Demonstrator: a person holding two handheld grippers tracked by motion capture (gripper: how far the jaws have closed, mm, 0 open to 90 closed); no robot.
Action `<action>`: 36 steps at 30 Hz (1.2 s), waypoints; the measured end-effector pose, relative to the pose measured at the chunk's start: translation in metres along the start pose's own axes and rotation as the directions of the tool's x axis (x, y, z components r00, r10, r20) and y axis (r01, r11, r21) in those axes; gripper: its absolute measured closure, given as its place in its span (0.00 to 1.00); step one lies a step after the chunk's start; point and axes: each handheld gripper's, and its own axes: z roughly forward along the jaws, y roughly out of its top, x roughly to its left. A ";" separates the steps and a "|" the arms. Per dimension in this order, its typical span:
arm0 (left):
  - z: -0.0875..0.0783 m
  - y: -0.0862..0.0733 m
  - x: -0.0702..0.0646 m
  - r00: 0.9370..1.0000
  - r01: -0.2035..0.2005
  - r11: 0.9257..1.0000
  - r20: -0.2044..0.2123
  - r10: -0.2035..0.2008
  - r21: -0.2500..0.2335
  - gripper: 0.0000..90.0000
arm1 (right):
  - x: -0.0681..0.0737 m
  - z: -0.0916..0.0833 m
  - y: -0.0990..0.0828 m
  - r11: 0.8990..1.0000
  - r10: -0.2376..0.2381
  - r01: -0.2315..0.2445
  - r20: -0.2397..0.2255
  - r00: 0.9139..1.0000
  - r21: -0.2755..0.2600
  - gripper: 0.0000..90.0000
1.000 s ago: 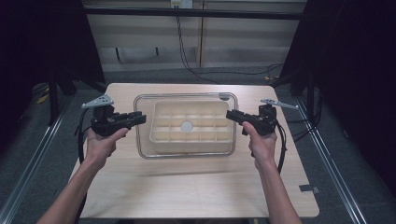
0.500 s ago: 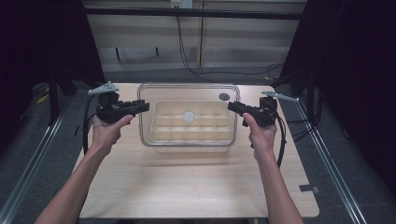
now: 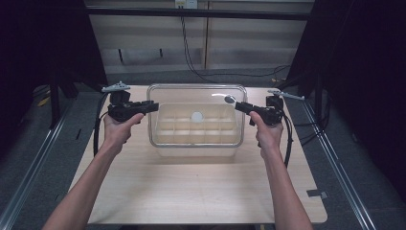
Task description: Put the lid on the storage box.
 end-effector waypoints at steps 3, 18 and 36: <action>0.005 -0.001 0.002 1.000 0.005 1.000 -0.004 -0.005 0.004 0.73 | -0.005 0.002 0.000 1.000 0.014 -0.013 -0.003 1.000 0.012 0.72; 0.019 -0.004 0.012 0.999 0.025 0.999 -0.045 -0.024 0.021 0.69 | -0.015 0.020 0.006 0.997 0.001 -0.003 0.027 1.000 0.081 0.70; 0.033 -0.025 0.029 0.996 0.084 0.994 -0.006 -0.084 0.066 0.63 | -0.027 0.038 -0.001 0.996 0.003 -0.007 0.048 0.999 0.091 0.65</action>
